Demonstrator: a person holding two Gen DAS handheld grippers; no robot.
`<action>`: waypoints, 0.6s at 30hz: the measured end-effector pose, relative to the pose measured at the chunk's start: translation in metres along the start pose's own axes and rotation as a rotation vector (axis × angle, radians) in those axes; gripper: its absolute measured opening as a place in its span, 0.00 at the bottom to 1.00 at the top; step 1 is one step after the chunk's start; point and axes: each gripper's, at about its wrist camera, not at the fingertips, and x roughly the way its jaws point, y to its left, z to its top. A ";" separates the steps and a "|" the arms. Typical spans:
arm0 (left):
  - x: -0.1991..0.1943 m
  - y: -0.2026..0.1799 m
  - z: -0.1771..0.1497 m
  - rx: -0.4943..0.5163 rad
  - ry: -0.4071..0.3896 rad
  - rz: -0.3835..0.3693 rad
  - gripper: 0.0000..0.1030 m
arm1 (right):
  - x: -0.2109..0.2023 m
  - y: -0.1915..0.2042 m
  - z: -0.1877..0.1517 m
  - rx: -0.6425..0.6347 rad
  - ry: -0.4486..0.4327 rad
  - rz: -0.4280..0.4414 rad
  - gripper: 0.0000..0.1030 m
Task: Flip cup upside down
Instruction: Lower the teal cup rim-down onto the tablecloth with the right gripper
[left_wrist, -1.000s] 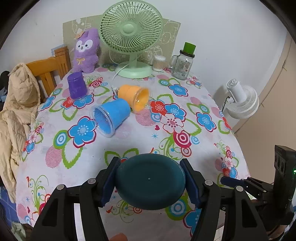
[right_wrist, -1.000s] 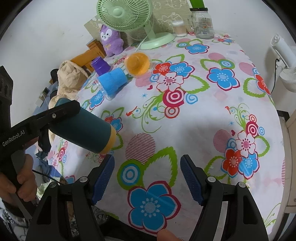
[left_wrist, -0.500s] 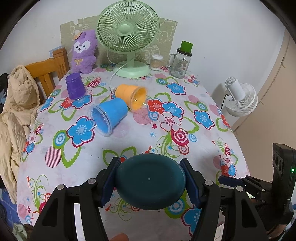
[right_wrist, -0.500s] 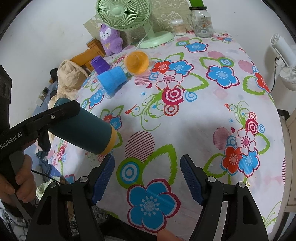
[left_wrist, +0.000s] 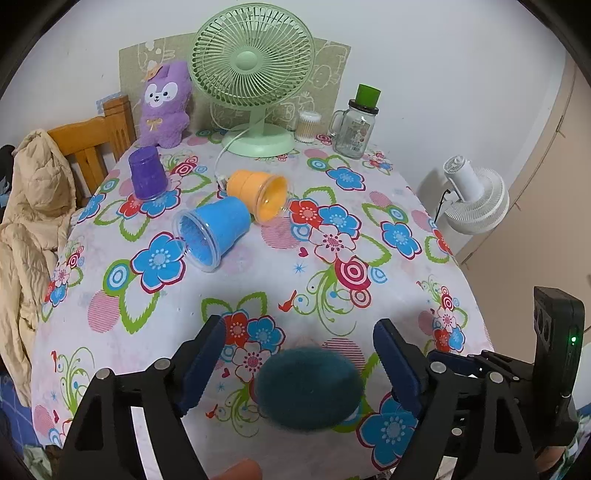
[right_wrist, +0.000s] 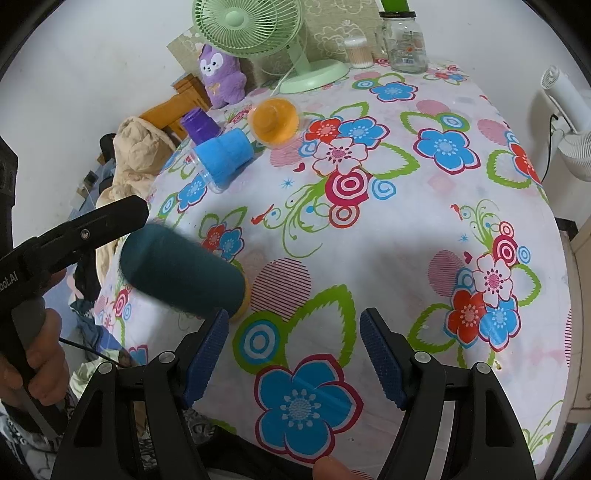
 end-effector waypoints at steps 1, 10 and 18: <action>0.000 0.000 0.000 -0.001 0.000 -0.001 0.81 | 0.001 0.001 0.000 0.000 0.001 -0.001 0.74; -0.002 0.005 -0.002 -0.007 -0.005 0.000 0.83 | 0.002 0.006 0.000 -0.005 -0.003 -0.007 0.74; -0.004 0.012 -0.004 -0.023 -0.006 0.002 0.86 | -0.001 0.015 0.007 -0.012 -0.019 -0.020 0.74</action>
